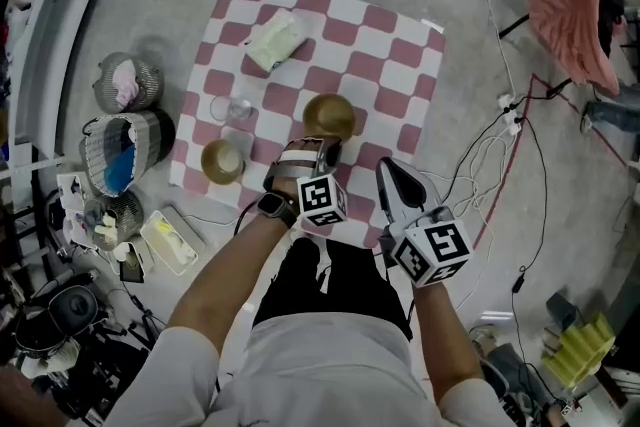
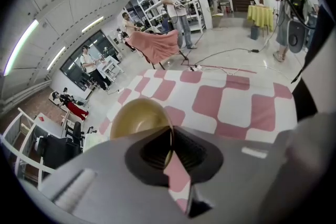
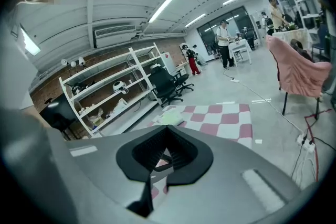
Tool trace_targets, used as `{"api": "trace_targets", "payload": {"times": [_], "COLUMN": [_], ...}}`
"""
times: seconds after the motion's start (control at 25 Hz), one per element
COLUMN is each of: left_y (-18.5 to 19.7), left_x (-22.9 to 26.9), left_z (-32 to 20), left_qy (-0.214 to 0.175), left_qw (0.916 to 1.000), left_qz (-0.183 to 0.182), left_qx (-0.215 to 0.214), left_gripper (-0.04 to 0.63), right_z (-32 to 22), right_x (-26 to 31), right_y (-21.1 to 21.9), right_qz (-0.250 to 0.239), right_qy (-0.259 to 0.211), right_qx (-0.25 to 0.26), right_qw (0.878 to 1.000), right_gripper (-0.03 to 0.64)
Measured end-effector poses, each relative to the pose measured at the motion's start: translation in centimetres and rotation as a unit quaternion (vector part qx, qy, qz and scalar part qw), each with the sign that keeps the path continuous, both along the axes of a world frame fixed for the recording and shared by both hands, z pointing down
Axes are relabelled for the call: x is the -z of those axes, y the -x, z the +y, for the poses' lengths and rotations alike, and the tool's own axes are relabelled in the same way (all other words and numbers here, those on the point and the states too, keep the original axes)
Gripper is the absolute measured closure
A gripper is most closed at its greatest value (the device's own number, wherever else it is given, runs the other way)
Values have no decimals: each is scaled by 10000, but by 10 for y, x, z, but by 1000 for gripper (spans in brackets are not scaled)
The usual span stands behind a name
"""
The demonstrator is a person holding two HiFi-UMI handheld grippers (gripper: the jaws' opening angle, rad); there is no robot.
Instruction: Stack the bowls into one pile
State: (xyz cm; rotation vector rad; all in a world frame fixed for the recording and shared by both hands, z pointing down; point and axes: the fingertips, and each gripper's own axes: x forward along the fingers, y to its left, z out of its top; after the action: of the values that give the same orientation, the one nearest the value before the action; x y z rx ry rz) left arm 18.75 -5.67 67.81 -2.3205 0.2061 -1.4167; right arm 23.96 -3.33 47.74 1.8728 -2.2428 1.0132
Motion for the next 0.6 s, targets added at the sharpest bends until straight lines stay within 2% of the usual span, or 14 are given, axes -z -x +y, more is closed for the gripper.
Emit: {"api": "trace_targets", "payload": {"times": [0.24,0.6], "left_y": [39,125], "left_x": [22,42], "left_z": [6,12], "left_qy": [-64,-224], "left_qw": [9997,9971], "left_qz": [53,-5], "left_qx": [233,723], "left_gripper": [578,577], "right_z": [-1,-2], "right_x": [16,35], "right_y": [40,112], "right_qz": [63,119], "right_qy": [-144,-335], "right_qx": [297,812], "right_qw": [9994,9961], "right_gripper": [606,606]}}
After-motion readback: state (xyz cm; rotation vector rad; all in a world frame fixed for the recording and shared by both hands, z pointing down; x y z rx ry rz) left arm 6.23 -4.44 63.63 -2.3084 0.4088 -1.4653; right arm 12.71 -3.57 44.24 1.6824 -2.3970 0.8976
